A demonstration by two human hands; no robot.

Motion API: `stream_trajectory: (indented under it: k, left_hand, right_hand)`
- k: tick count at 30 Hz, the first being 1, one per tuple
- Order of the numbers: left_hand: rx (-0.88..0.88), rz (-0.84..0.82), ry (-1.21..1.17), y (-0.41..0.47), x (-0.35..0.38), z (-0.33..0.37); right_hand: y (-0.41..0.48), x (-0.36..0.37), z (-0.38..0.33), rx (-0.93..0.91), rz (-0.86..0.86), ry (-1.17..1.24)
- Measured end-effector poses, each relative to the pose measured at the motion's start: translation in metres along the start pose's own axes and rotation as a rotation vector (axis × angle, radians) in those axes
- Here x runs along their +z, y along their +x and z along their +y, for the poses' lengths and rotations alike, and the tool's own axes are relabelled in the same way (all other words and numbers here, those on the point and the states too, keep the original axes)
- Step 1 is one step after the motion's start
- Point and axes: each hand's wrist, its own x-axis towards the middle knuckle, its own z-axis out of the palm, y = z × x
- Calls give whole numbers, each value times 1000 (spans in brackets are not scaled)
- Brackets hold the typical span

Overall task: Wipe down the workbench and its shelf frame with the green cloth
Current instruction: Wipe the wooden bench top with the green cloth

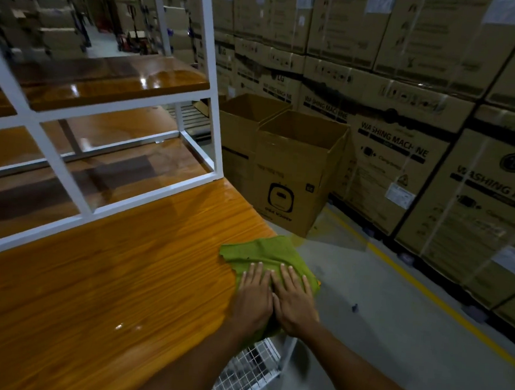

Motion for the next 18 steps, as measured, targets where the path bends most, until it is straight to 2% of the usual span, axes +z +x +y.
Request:
stream_trajectory:
  k: [10, 18]
  left_hand:
    - [-67, 8, 31, 42, 2, -8]
    - [-234, -23, 23, 60, -12, -49]
  right_hand:
    - [57, 0, 21, -99, -52, -52]
    - [99, -1, -12, -190, -69, -37]
